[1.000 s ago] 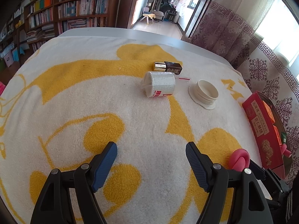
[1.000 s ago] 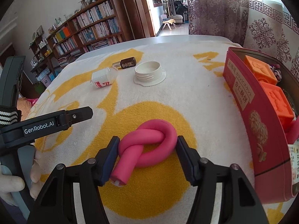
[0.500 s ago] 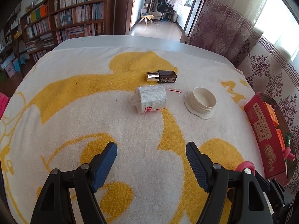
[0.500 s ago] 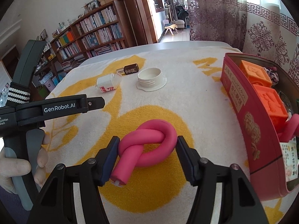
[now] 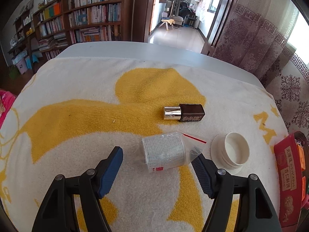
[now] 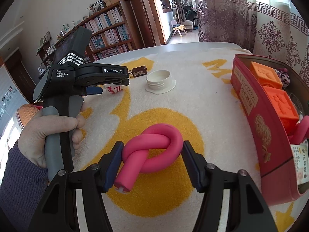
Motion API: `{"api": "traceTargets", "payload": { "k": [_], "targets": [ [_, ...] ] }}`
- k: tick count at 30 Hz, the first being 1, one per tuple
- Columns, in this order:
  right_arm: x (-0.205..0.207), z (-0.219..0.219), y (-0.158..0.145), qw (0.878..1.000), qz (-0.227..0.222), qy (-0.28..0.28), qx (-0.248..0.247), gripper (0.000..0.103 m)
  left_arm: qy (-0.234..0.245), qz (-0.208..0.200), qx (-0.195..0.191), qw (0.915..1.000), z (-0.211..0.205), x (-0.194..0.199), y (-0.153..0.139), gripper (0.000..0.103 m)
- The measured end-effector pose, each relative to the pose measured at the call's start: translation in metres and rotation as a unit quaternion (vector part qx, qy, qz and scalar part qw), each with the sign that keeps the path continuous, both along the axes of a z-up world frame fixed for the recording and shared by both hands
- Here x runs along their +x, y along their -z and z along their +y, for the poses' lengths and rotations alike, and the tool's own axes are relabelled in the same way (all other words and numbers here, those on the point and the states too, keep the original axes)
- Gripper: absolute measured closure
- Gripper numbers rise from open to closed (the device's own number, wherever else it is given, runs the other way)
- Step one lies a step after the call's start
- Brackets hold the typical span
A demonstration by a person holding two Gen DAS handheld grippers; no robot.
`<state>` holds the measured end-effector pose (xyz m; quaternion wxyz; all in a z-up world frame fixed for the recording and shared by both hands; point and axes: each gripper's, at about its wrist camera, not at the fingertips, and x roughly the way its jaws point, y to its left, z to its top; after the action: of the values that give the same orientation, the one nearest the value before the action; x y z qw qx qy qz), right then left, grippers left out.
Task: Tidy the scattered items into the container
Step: 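Grasp the white gauze roll with the left gripper while the right holds the rope, then carry the gauze roll with the left gripper while the right carries the rope over the tin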
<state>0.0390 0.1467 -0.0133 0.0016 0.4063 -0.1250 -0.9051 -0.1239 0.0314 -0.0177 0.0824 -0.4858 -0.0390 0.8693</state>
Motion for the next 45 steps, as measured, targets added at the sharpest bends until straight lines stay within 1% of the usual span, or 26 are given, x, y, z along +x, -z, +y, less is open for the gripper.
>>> {"api": "traceTargets", "payload": {
  "k": [1,3,5,6,10,13,18,22,28,33,38,41,45],
  "targets": [
    [0.000,-0.001,0.000,1.000,0.000,-0.002,0.002,0.038,-0.002,-0.004,0.004,1.0000,-0.002,-0.001,0.002,0.051],
    [0.000,-0.003,0.000,1.000,0.001,-0.003,0.005,0.038,-0.005,-0.001,0.011,0.9999,-0.006,0.001,0.003,0.055],
    [0.000,-0.003,0.001,1.000,0.002,-0.004,0.006,0.038,-0.004,0.002,0.016,0.9999,-0.008,0.003,0.002,0.061],
    [-0.001,-0.003,0.001,1.000,0.001,-0.004,0.006,0.038,-0.003,0.002,0.021,0.9998,-0.009,0.003,0.002,0.062],
    [-0.001,-0.001,0.002,1.000,0.000,0.000,0.005,0.038,0.000,0.010,0.030,0.9995,-0.011,0.009,-0.004,0.063],
    [-0.001,0.001,0.002,1.000,0.003,0.004,0.002,0.038,0.005,0.022,0.038,0.9990,-0.013,0.015,-0.014,0.063],
    [0.002,0.002,-0.004,1.000,0.021,0.008,0.000,0.038,0.019,0.040,0.048,0.9978,-0.008,0.026,-0.030,0.063],
    [0.006,0.004,-0.010,0.999,0.036,0.013,-0.002,0.038,0.030,0.046,0.055,0.9970,-0.001,0.032,-0.038,0.063],
    [0.011,0.015,-0.018,0.998,0.056,0.036,-0.012,0.038,0.047,0.049,0.062,0.9958,0.008,0.045,-0.047,0.063],
    [0.020,0.033,-0.030,0.994,0.081,0.072,-0.020,0.038,0.065,0.049,0.066,0.9945,0.019,0.057,-0.053,0.063],
    [0.040,0.063,-0.045,0.986,0.108,0.122,-0.028,0.038,0.093,0.052,0.066,0.9921,0.038,0.072,-0.061,0.063],
    [0.056,0.084,-0.052,0.981,0.117,0.152,-0.019,0.038,0.114,0.056,0.065,0.9898,0.055,0.080,-0.068,0.063],
    [0.080,0.114,-0.061,0.972,0.131,0.195,-0.003,0.038,0.145,0.053,0.074,0.9853,0.083,0.089,-0.073,0.063]
  ]
}}
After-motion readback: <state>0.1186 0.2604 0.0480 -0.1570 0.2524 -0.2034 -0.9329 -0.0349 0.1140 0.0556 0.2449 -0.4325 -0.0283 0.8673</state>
